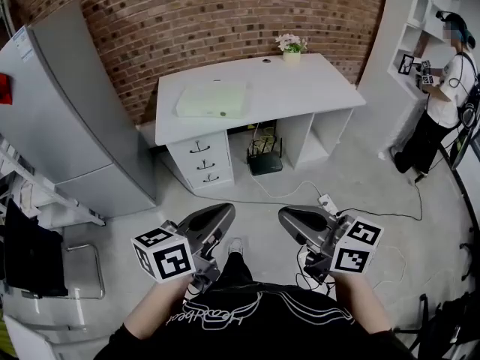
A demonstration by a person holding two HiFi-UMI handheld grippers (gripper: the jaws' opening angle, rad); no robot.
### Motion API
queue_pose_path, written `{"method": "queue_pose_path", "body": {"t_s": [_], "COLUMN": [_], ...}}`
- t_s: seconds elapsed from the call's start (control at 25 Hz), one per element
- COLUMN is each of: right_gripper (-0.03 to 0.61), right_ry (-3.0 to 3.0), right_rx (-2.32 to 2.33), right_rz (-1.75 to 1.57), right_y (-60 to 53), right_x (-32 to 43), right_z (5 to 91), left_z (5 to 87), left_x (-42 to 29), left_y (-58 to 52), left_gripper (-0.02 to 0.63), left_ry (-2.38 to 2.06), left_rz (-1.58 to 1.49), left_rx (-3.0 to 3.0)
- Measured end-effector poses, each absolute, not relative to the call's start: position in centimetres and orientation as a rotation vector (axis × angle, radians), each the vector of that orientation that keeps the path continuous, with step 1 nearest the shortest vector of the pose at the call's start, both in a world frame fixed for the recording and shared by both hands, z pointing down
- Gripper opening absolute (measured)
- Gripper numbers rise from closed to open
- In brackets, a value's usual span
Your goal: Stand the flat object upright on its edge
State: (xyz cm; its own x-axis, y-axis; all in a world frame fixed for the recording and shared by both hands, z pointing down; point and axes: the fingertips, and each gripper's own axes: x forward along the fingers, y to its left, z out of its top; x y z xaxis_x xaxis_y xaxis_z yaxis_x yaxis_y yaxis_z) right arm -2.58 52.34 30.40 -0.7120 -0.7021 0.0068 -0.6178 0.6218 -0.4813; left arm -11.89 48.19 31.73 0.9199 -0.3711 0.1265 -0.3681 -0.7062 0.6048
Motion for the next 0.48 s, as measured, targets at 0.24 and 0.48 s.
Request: {"method": "queue_pose_path", "body": {"t_s": [0.24,0.48], "right_gripper": [0.005,0.005], "right_ry": [2.633,2.612], "right_rx": [-1.117,-1.128], "right_rz": [-0.778,-0.867], "right_y": [43.0,33.4], "right_x": [-1.8,-2.0], "right_z": [32.5,34.6], "left_z": [34.0,36.4], "left_x": [-12.1,-12.8], "left_y": [38.5,28.0], "left_gripper": [0.002,0.003], "left_ry": [-0.571,-0.603], "left_rz": [0.047,0.080], "left_rx": [2.390,2.328]}}
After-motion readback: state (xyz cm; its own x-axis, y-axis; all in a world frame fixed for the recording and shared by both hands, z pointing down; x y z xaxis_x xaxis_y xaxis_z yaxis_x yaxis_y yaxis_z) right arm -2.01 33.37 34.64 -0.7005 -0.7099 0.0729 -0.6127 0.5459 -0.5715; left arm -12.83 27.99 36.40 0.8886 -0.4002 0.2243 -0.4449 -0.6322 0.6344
